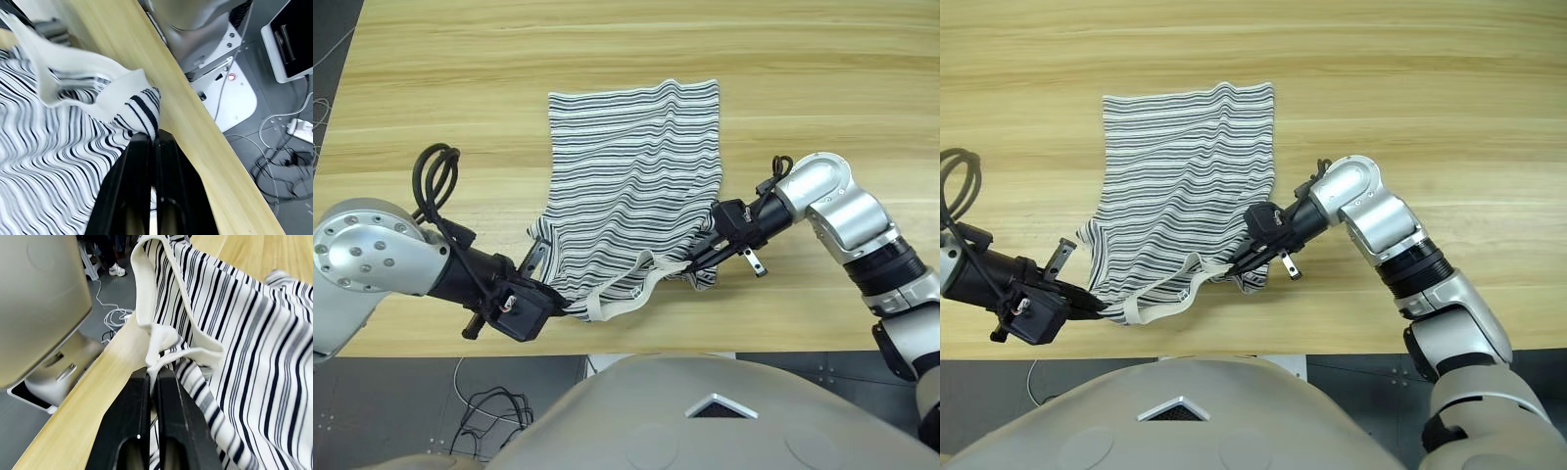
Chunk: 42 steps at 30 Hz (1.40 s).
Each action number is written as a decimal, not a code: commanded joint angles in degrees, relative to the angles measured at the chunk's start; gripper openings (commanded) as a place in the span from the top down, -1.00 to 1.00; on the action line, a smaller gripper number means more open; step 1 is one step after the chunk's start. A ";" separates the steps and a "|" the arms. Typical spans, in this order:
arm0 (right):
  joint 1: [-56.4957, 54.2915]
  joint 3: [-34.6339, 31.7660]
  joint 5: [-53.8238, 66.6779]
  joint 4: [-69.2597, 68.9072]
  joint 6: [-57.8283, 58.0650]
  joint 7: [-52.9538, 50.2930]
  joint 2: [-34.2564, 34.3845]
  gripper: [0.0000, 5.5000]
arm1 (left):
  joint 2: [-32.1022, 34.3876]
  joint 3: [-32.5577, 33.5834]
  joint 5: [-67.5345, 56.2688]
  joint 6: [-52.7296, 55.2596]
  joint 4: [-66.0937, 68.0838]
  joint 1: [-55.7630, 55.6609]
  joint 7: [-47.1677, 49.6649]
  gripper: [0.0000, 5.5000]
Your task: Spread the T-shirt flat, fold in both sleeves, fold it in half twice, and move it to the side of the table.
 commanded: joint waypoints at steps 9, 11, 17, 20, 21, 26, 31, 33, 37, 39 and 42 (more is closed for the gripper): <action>-57.87 10.76 -50.21 64.75 -25.17 -72.24 9.65 0.96 | -37.98 -26.45 60.30 -8.94 90.82 -77.58 57.98 0.96; -65.50 15.35 -57.94 67.29 -23.01 -92.25 10.59 0.96 | -41.38 -25.41 60.22 -5.90 97.73 -85.83 71.82 0.96; -62.44 17.83 -62.19 65.04 -35.47 -106.98 12.31 0.96 | -43.46 -22.84 56.18 -13.44 95.38 -86.29 80.75 0.96; -50.66 10.49 -49.19 65.69 -50.98 -86.14 13.86 0.96 | -41.52 -26.75 56.24 -19.09 94.42 -76.54 70.73 0.96; -46.20 7.45 -43.32 66.51 -54.11 -74.15 14.37 0.96 | -40.01 -28.39 56.51 -23.29 93.66 -72.92 67.36 0.96; -25.78 0.66 -10.88 49.98 -32.23 -9.03 10.76 0.96 | -13.35 -36.69 30.12 -30.13 54.83 -41.61 24.38 0.96; -18.94 7.17 8.95 19.80 -5.14 3.21 0.05 0.96 | 1.62 -34.31 6.26 -15.43 21.09 -31.08 10.37 0.96; -19.89 4.20 13.18 16.76 0.68 3.21 0.52 0.96 | 2.84 -29.85 5.89 -14.20 20.31 -30.73 8.11 0.96; -20.16 2.89 22.22 7.08 10.74 3.22 -3.94 0.96 | 5.25 -22.92 2.02 -10.71 18.11 -28.89 6.15 0.96; -20.50 3.85 25.06 3.60 13.75 3.22 -6.51 0.96 | 7.08 -21.08 -2.14 -8.81 13.31 -25.81 5.73 0.96; -20.50 4.19 27.42 0.35 16.63 3.22 -8.94 0.96 | 7.67 -17.82 -5.20 -6.15 8.65 -21.66 4.51 0.96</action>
